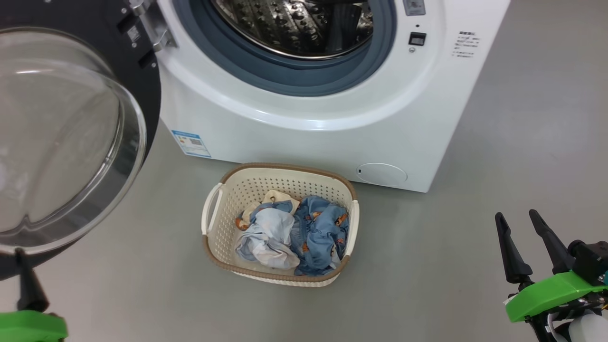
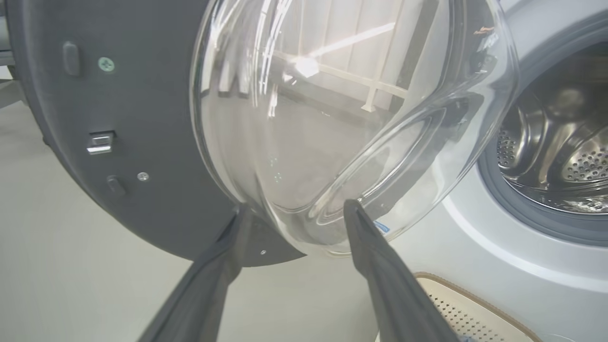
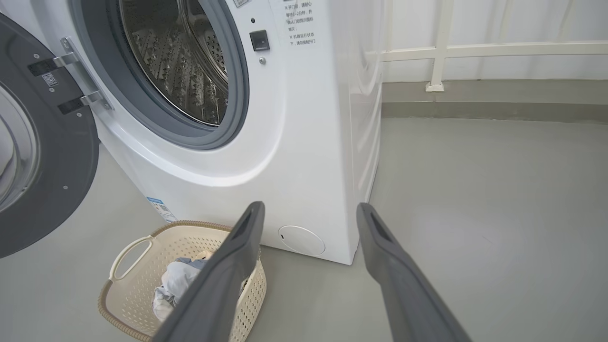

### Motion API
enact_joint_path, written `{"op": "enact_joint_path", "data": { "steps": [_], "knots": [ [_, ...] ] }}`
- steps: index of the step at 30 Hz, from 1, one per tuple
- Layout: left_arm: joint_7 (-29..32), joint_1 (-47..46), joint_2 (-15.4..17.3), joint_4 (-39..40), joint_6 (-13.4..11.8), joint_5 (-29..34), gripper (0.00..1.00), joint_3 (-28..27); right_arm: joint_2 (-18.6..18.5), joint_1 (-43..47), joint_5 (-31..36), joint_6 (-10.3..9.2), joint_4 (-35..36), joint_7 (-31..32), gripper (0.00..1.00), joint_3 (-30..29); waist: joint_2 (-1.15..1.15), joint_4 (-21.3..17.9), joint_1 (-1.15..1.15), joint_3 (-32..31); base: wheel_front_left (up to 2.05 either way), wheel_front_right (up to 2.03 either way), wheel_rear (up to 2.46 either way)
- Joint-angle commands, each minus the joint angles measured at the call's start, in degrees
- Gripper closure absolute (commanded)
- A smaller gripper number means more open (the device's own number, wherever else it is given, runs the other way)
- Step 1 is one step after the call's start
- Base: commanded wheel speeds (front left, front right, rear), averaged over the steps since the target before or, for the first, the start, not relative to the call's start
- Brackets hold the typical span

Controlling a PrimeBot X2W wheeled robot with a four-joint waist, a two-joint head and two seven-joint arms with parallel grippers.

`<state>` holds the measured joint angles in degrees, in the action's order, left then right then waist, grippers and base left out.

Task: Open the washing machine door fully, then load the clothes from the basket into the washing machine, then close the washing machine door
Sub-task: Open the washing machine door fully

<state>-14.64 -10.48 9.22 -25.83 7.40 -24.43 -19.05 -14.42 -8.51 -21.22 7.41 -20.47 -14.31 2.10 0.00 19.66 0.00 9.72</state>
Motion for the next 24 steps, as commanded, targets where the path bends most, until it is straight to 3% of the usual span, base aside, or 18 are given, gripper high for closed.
{"op": "enact_joint_path", "data": {
  "steps": [1, 24],
  "knots": [
    [-0.36, -0.25, 1.83, 2.03, 0.09, 0.41, 0.0, -1.11, -0.35, 0.69, -0.2, 0.08, 1.55, -0.69, 0.0, 1.08, 0.0, -0.93, 0.0, -0.08, 0.0, 0.0, 0.0],
    [-0.36, 0.94, 5.6, 10.22, 0.09, -2.53, 0.0, 15.75, 0.83, 0.29, -0.12, 0.08, 2.44, -0.69, 0.0, -0.33, 0.0, -13.08, 0.0, 0.59, 0.0, 0.0, 0.0]
  ]
}}
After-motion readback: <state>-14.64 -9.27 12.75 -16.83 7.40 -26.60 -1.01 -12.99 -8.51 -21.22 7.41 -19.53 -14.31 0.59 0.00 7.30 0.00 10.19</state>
